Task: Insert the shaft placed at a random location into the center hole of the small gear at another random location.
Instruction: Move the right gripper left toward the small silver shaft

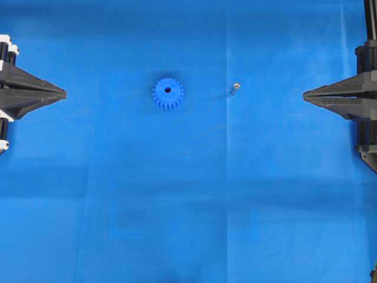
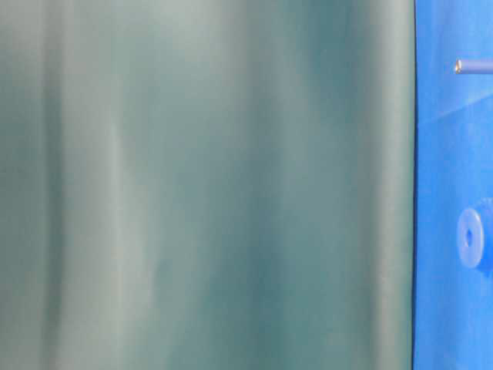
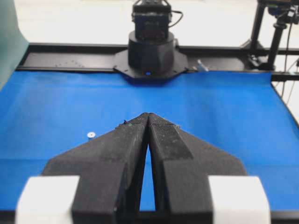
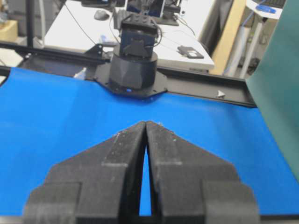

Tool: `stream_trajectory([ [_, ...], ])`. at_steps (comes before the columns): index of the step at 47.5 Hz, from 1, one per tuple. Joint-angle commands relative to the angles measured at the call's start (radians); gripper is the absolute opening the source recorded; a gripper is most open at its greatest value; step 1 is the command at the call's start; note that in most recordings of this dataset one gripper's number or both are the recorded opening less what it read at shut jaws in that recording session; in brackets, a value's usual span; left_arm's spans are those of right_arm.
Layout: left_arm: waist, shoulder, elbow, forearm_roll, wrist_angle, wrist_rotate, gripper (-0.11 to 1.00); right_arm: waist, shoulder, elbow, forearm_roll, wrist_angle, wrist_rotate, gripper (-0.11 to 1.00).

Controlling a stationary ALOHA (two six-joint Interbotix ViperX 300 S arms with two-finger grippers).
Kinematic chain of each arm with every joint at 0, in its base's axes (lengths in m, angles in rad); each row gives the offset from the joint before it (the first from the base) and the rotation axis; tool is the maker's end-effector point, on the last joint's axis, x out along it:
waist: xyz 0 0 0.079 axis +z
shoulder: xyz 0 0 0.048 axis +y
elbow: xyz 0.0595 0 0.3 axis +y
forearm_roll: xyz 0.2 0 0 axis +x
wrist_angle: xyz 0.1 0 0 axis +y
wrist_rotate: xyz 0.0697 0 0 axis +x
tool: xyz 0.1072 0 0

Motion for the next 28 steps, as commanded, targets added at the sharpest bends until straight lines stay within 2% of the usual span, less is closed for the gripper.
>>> stream_trajectory([
  [1, 0.002, 0.005, -0.006, 0.005, 0.006, -0.005, 0.0, -0.008, 0.017, -0.011, 0.0, 0.0, -0.005, 0.0],
  [6, 0.0, 0.005, -0.006, 0.005, 0.012, -0.005, 0.0, -0.026, 0.051, -0.008, 0.0, -0.005, -0.003, -0.05],
  [18, 0.0, 0.005, -0.006, 0.005, 0.012, -0.005, 0.0, -0.115, 0.158, 0.008, 0.005, -0.066, 0.002, -0.04],
  [23, 0.0, 0.003, -0.006, 0.005, 0.012, -0.005, 0.0, -0.144, 0.233, 0.012, 0.012, -0.109, 0.005, 0.05],
  [28, 0.0, 0.003, -0.006, 0.005, 0.012, -0.006, 0.0, -0.153, 0.33, 0.012, 0.026, -0.16, 0.006, 0.26],
])
